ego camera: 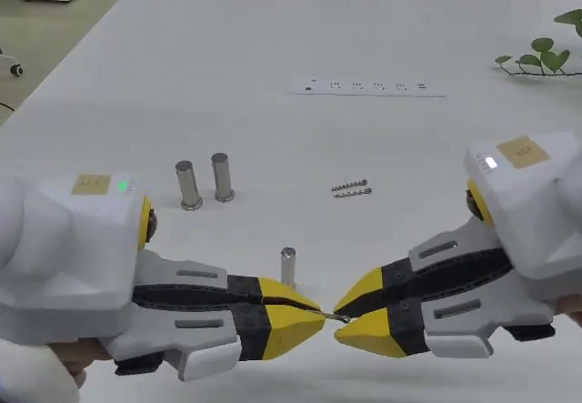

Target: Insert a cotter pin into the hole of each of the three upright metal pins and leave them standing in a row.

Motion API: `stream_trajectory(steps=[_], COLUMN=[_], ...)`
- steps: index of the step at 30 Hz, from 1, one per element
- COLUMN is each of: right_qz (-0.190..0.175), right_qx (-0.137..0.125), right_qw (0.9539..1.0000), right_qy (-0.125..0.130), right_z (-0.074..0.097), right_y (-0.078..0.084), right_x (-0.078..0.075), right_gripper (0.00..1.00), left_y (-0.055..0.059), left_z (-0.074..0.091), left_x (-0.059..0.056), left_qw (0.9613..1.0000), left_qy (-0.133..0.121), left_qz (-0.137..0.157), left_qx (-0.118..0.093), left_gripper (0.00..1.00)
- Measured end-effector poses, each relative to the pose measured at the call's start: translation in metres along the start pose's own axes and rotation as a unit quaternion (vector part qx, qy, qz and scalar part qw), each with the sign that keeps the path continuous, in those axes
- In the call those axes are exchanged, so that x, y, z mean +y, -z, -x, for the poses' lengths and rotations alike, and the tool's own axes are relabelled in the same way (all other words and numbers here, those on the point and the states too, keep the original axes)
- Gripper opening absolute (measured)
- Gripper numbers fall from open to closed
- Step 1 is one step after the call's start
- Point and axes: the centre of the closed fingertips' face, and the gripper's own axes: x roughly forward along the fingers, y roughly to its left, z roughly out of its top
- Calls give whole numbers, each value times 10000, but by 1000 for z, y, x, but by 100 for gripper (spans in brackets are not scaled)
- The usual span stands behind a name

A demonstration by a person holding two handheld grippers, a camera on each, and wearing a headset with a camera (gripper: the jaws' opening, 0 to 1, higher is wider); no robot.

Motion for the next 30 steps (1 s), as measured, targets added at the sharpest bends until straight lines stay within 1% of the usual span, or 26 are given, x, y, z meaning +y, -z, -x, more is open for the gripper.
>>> stream_trajectory(steps=[3, 7, 11, 17, 20, 23, 24, 26, 30], right_qz=[-146, -208, -171, -175, -125, 26, 109, 192, 339], right_qx=[-45, -51, -6, 24, 37, 86, 113, 147, 183], right_qw=[9998, 9995, 9995, 9992, 9993, 9994, 9994, 9994, 9992], right_qy=[-120, -231, -276, -345, -352, -322, -299, -249, -127], right_z=[-1, -2, -3, -3, -3, -2, -2, -3, -3], right_y=[0, 0, 1, 3, 3, 3, 3, 3, 2], right_x=[4, 9, 11, 13, 14, 14, 14, 14, 10], right_gripper=[10, 9, 7, 7, 6, 6, 6, 6, 6], left_y=[2, 3, 3, 5, 5, 5, 5, 4, 2], left_z=[1, 2, 2, 1, 0, 0, 0, 0, 0], left_x=[-3, -6, -9, -11, -11, -11, -11, -10, -7], left_qw=[9998, 9993, 9990, 9985, 9986, 9988, 9990, 9992, 9997], left_qy=[85, 182, 255, 316, 331, 330, 330, 310, 237], left_qz=[-191, -313, -337, -394, -364, -308, -235, -218, -54], left_qx=[73, 136, 162, 210, 216, 210, 199, 155, 97], left_gripper=[0, 0, 0, 0, 0, 0, 0, 0, 0])
